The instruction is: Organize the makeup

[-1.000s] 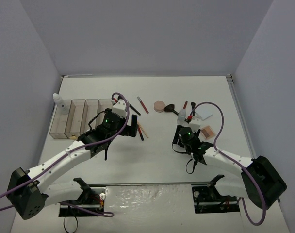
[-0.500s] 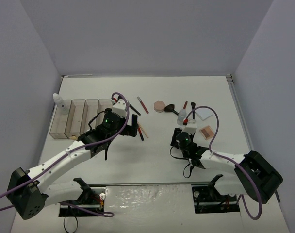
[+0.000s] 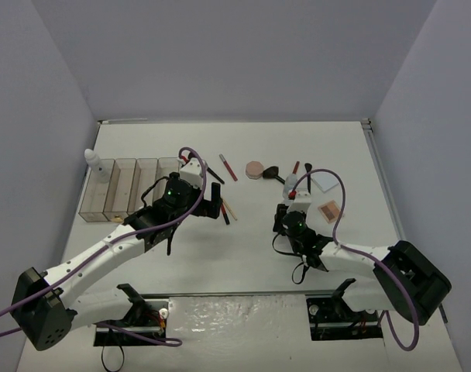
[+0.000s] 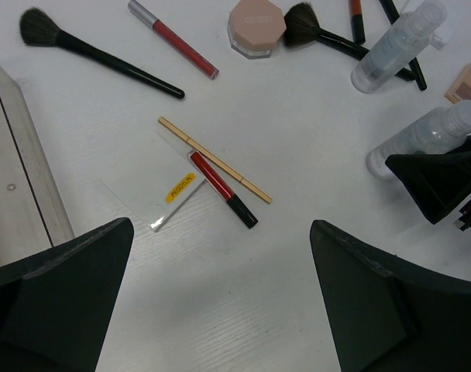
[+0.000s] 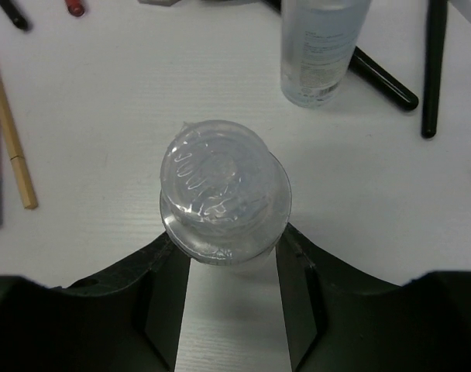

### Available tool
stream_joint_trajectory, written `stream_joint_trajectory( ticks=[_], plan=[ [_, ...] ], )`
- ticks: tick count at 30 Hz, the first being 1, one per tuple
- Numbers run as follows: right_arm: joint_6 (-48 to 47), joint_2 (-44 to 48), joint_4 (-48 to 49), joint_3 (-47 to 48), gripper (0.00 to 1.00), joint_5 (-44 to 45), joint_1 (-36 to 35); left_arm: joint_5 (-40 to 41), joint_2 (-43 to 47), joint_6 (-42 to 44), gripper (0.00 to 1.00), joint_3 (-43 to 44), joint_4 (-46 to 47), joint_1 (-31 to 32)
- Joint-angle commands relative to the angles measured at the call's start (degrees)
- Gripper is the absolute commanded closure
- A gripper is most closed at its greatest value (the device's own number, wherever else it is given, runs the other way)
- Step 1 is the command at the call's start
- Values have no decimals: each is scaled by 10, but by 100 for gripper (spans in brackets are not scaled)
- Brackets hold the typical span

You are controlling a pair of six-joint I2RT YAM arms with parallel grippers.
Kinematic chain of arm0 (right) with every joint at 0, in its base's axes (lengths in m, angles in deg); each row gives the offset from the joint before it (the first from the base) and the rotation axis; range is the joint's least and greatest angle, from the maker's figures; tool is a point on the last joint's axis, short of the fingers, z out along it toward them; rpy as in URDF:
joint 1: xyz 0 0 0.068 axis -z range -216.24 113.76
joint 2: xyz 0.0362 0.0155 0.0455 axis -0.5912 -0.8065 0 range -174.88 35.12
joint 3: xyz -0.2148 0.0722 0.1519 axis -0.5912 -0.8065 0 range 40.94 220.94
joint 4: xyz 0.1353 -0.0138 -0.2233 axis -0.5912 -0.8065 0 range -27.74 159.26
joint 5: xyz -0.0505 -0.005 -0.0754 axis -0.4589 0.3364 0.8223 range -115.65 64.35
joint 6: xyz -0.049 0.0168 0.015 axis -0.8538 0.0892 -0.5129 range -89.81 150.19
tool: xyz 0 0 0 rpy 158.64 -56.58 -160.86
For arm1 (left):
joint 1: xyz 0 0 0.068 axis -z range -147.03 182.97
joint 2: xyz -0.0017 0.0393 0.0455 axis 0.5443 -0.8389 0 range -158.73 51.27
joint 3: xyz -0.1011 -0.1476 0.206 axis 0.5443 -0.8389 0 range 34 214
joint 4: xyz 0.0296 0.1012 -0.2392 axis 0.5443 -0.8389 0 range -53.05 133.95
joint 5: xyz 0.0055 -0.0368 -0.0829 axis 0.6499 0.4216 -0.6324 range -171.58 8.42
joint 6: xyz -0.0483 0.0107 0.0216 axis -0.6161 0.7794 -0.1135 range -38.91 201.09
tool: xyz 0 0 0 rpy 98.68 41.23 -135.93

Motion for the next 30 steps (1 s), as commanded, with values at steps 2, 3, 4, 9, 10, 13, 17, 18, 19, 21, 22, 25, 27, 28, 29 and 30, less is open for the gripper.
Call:
stream_joint_trajectory(
  ticks=[2,3,4,9,10,13,17,18,19,21,22,25,27,28,29,30],
  plan=[
    [-104,84,41,28,100,-141,-8,-67,22,5,5,33,41,2],
    [-117,101,30,33,100,-174,-8,-79,25,9,5,35,42,2],
    [-134,124,14,42,100,-217,-8,-97,30,13,6,37,42,2],
    [-186,187,-50,109,100,-384,-8,-165,54,14,13,49,70,3],
    [-187,188,-65,125,100,-405,-8,-165,59,13,13,51,70,3],
    [-218,172,-104,188,100,-479,-8,-220,70,9,15,62,84,3],
    [-229,139,-123,233,100,-574,-9,-269,71,12,16,75,98,3],
    [-230,134,-123,240,100,-590,-9,-277,71,14,16,77,98,3],
    [-230,131,-124,247,100,-605,-10,-284,71,16,16,80,98,3],
    [-233,124,-134,262,100,-626,-10,-298,73,20,16,84,98,3],
    [-235,120,-143,267,100,-631,-12,-306,74,22,16,87,99,3],
    [-254,116,-157,280,100,-636,-12,-328,77,29,17,87,106,3],
    [-256,112,-161,284,100,-644,-12,-338,76,38,21,86,112,3],
    [-256,109,-163,286,100,-648,-12,-344,75,43,24,86,113,3],
    [-255,107,-166,288,100,-651,-12,-350,72,47,27,86,114,3],
    [-255,105,-167,289,100,-652,-13,-354,67,52,30,88,109,3]
  ],
)
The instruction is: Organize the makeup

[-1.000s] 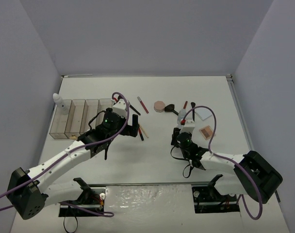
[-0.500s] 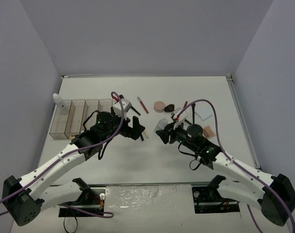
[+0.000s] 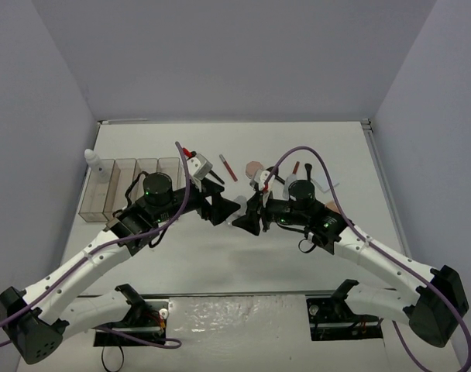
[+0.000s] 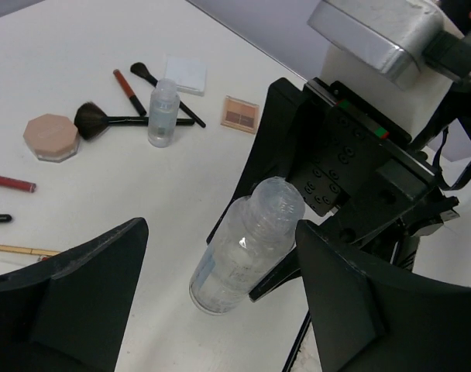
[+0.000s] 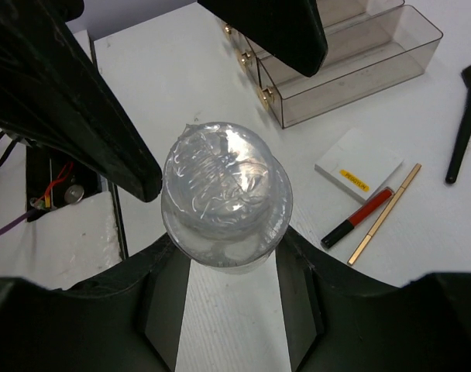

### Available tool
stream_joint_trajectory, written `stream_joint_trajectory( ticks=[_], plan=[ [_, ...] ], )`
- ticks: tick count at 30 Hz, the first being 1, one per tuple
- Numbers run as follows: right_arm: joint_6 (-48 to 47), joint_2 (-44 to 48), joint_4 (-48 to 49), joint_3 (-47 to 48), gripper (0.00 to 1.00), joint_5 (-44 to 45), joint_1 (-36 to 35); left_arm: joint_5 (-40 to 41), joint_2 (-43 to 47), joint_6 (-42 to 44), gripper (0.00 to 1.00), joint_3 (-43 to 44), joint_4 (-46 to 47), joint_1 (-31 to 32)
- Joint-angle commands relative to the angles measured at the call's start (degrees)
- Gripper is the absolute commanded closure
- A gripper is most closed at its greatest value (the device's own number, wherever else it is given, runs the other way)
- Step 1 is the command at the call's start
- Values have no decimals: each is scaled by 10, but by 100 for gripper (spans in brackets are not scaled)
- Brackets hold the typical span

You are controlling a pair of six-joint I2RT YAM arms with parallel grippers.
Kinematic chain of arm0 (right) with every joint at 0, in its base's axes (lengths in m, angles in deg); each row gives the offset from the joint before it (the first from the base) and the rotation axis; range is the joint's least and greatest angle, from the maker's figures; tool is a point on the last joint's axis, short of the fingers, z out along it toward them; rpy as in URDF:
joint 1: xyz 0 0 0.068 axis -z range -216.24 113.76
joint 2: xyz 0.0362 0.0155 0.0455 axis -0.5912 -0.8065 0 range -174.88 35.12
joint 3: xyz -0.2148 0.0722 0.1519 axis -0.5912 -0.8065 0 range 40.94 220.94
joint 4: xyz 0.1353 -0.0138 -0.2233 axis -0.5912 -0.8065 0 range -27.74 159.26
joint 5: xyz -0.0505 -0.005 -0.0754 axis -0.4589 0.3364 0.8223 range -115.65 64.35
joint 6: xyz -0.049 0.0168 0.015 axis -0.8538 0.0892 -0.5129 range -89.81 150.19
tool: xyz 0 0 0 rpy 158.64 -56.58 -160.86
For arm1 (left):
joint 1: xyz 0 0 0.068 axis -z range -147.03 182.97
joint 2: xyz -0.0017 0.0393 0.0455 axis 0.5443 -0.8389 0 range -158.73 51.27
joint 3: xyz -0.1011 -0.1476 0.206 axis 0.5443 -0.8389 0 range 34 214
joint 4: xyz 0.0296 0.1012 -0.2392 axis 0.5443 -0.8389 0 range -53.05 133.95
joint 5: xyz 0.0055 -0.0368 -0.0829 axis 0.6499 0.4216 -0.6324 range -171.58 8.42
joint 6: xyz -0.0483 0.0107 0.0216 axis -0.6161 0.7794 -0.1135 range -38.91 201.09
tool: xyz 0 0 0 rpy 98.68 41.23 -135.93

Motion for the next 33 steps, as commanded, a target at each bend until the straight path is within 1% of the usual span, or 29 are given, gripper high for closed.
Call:
stream_joint_trajectory(
  ticks=[1,3,8,16,25,27,31,33],
  plan=[
    [-15,-4,32,44,100,-44,-5,-48,-1,33,33,41,47,3],
    [-15,-8,32,44,100,-46,-5,-65,-11,43,39,50,35,3],
    [-12,-16,35,45,100,-53,-5,-80,-29,56,44,63,25,3],
    [-12,-26,37,49,100,-62,-5,-90,-46,79,44,76,4,12],
    [-9,-28,41,50,100,-68,-5,-81,-57,87,46,64,1,25],
    [-8,-28,41,50,100,-68,-5,-80,-59,88,50,63,3,25],
    [-6,-26,41,50,100,-72,-5,-89,-61,86,60,63,14,29],
    [-6,-26,41,49,100,-71,-5,-89,-63,87,68,64,14,32]
  ],
)
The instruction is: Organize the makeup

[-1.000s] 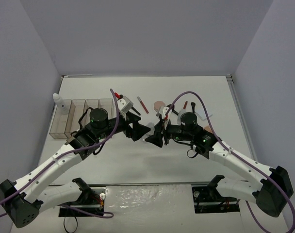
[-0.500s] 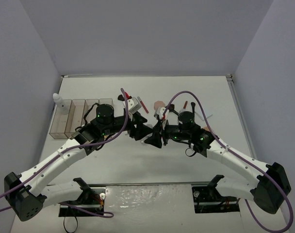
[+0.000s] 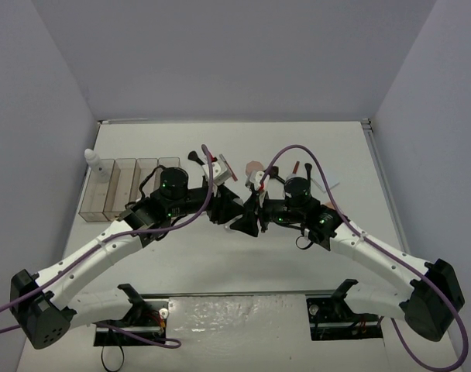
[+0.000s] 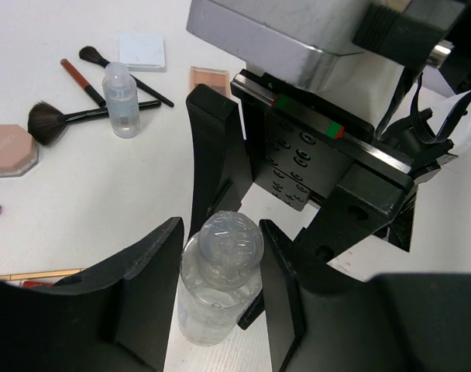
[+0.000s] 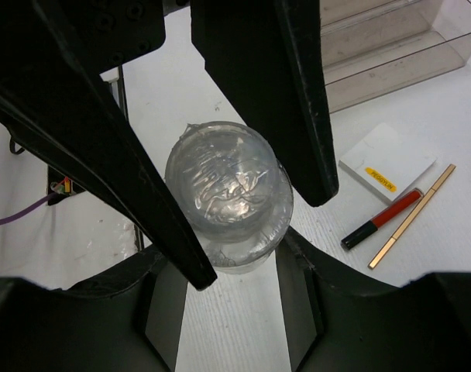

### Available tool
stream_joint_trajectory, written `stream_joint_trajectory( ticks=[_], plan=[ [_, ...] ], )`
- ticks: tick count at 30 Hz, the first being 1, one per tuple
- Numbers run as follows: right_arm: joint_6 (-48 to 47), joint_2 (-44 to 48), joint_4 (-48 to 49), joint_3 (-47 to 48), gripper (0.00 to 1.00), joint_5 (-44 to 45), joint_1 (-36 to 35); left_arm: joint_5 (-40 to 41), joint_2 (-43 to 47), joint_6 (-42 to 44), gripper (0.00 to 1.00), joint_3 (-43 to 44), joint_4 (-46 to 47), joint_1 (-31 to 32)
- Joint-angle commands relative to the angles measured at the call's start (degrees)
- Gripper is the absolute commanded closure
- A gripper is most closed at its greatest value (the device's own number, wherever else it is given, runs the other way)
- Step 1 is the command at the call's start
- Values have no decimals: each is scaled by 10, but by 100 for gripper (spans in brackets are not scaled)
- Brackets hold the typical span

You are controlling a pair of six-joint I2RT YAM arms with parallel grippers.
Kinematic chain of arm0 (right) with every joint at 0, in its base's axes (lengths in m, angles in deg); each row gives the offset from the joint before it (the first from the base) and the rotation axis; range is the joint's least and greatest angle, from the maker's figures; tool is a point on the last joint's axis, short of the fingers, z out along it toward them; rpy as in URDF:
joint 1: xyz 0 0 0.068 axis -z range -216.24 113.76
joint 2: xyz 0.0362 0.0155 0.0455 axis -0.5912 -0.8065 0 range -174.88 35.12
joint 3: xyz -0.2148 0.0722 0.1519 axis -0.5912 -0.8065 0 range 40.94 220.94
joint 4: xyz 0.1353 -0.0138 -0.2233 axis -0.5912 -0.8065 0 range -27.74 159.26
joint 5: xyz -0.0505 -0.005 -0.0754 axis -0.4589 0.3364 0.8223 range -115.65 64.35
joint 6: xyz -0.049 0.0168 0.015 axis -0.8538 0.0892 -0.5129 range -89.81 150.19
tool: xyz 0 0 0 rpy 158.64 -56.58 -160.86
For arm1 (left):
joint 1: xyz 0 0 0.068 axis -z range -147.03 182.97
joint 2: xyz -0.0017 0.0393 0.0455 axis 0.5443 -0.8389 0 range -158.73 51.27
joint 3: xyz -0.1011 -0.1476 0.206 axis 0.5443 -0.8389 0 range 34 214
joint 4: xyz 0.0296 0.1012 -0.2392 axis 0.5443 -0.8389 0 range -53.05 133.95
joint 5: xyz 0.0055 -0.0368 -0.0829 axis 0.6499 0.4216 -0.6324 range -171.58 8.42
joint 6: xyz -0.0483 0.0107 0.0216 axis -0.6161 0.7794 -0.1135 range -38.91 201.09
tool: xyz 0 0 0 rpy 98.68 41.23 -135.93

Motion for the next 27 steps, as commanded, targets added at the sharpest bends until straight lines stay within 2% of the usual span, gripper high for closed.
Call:
stream_joint_trajectory(
  ticks=[1,4,5,7,9,11,14,15,17,19,24,27],
  plan=[
    [-1,5,52,35,100,-20,-5,-18,0,11,73,25,41,9],
    [-1,4,52,34,99,-16,-4,-14,0,12,92,22,41,11],
    [-1,3,51,35,92,-15,-4,-8,3,12,95,20,42,11],
    [-1,0,48,35,77,-14,-5,6,12,13,99,15,46,12],
    [0,-3,40,36,53,-5,-5,34,25,16,100,7,46,12],
    [2,-5,37,36,35,4,-5,55,32,18,100,5,44,12],
    [6,-6,22,35,7,39,-4,131,48,24,100,3,28,11],
    [7,-5,18,34,2,51,-4,159,53,26,100,2,25,11],
    [8,-3,15,33,0,74,-4,227,62,27,100,-1,22,11],
    [22,11,15,22,0,111,-3,370,74,23,100,-11,7,9],
    [46,53,17,-7,0,236,-4,613,94,15,100,-43,12,-21],
    [62,74,26,-25,0,287,-3,638,111,-9,100,-73,60,-85]
  ],
)
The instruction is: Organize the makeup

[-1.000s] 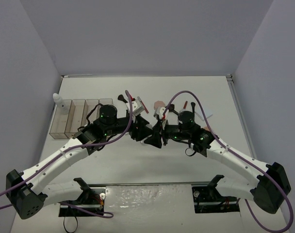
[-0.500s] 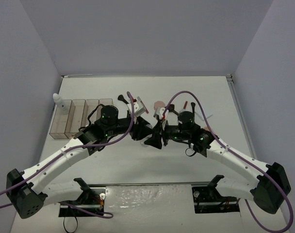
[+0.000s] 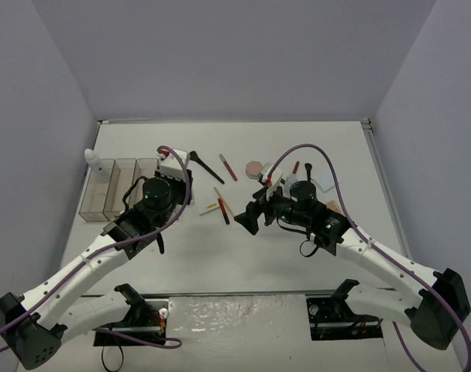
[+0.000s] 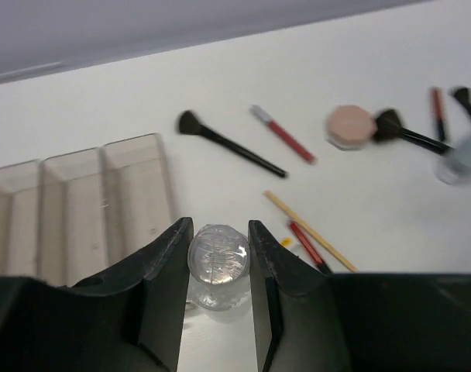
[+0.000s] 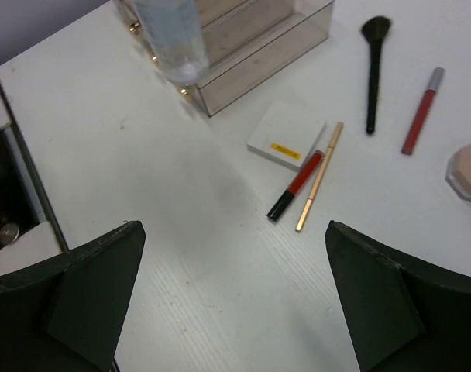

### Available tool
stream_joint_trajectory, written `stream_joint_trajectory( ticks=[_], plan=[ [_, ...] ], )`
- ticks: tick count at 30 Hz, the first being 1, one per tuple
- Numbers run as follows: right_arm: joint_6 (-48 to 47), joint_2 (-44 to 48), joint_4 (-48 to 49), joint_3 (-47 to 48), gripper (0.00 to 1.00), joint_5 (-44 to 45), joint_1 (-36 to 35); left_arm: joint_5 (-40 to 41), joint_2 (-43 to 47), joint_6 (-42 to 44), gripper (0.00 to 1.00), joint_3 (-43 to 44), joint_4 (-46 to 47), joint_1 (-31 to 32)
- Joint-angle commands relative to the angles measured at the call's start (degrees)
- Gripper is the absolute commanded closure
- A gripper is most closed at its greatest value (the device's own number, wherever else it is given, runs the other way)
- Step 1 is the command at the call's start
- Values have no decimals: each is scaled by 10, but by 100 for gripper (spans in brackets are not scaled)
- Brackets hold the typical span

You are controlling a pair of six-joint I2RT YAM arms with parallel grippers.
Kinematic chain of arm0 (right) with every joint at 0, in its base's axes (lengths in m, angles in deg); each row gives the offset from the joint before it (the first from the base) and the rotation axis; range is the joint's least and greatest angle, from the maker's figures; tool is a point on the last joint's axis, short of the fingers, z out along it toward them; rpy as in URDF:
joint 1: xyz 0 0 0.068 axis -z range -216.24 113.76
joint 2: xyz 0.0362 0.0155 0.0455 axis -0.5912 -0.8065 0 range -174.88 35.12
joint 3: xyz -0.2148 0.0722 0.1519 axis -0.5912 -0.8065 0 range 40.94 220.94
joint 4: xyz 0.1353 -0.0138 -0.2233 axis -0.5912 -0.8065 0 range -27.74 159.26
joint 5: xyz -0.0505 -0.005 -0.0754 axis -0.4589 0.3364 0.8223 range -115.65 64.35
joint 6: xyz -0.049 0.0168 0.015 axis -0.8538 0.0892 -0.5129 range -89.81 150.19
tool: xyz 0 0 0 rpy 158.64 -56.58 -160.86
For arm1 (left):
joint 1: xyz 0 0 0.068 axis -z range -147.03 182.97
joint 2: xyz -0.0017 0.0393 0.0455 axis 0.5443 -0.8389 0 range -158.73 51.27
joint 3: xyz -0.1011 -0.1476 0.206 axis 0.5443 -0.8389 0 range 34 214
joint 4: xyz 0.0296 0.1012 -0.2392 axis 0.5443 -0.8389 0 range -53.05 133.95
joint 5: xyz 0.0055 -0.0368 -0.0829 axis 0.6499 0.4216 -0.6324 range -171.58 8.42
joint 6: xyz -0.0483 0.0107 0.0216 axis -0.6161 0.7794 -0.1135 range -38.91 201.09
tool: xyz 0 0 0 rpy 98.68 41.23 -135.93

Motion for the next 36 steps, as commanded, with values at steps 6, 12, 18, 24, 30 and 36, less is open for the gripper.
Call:
stream_joint_trajectory(
  ticks=[6,12,18,24,30,36],
  plan=[
    [40,61,60,-35,0,111,-3,103,31,-61,100,-51,125,-169],
    [49,62,60,-42,0,109,-3,130,43,-50,100,-42,136,-266],
    [58,64,57,-45,0,120,-2,148,10,-30,100,-23,177,-352],
    [62,77,56,-50,0,130,-3,125,-67,-43,100,-29,263,-443],
    [65,81,54,-55,0,137,-2,72,-158,-71,100,-8,338,-530],
    [64,64,49,-52,0,153,-2,52,-236,-51,100,32,375,-549]
  ],
)
